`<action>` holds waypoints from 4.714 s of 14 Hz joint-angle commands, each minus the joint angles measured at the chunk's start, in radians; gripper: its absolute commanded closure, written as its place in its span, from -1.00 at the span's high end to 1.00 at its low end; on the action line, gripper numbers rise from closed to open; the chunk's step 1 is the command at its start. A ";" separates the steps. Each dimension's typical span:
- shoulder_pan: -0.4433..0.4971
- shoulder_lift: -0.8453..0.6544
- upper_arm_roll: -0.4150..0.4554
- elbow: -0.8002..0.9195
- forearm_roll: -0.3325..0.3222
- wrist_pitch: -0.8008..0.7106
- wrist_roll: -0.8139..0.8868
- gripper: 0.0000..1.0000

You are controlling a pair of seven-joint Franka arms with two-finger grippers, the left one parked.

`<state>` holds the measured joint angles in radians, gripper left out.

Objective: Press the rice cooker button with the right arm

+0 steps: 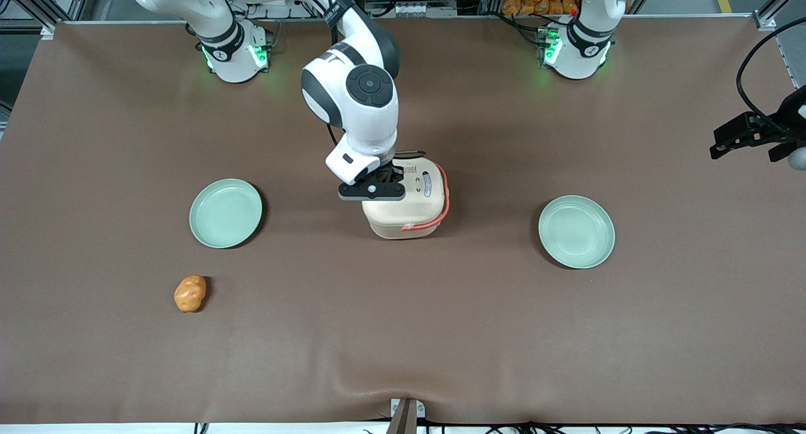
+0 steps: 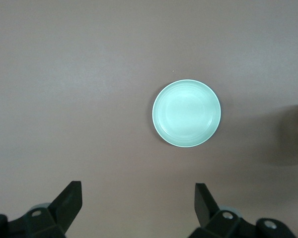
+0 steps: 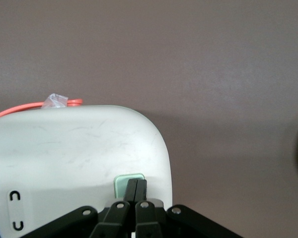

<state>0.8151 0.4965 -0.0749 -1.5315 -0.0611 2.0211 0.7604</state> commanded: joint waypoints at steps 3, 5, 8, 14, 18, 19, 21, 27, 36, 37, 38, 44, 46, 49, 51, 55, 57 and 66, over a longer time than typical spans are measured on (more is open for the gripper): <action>0.012 0.040 -0.008 0.019 -0.002 0.030 0.019 -1.00; 0.015 0.057 -0.009 0.014 -0.003 0.047 0.020 -1.00; 0.013 0.057 -0.010 0.013 -0.003 0.045 0.020 -1.00; -0.013 -0.019 -0.014 0.098 0.107 -0.079 0.010 -1.00; -0.088 -0.027 -0.017 0.295 0.171 -0.359 0.010 -0.52; -0.117 -0.045 -0.017 0.316 0.181 -0.407 0.008 -0.08; -0.171 -0.091 -0.017 0.318 0.182 -0.447 0.002 0.72; -0.293 -0.202 -0.020 0.318 0.170 -0.531 -0.094 1.00; -0.597 -0.334 -0.017 0.309 0.137 -0.688 -0.598 1.00; -0.605 -0.341 -0.017 0.309 0.107 -0.691 -0.614 1.00; -0.606 -0.345 -0.017 0.307 0.081 -0.691 -0.634 1.00; -0.637 -0.415 -0.017 0.211 0.055 -0.635 -0.688 1.00; -0.657 -0.478 -0.017 0.093 0.044 -0.531 -0.758 1.00; -0.672 -0.594 -0.017 -0.113 0.043 -0.385 -0.793 1.00; -0.674 -0.596 -0.017 -0.114 0.043 -0.398 -0.793 1.00; -0.674 -0.605 -0.017 -0.101 0.043 -0.443 -0.790 1.00; -0.672 -0.607 -0.017 -0.084 0.043 -0.476 -0.783 1.00; -0.672 -0.598 -0.016 -0.027 0.041 -0.535 -0.782 1.00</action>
<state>0.1561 -0.1001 -0.1031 -1.5782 -0.0042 1.5022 -0.0214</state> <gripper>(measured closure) 0.000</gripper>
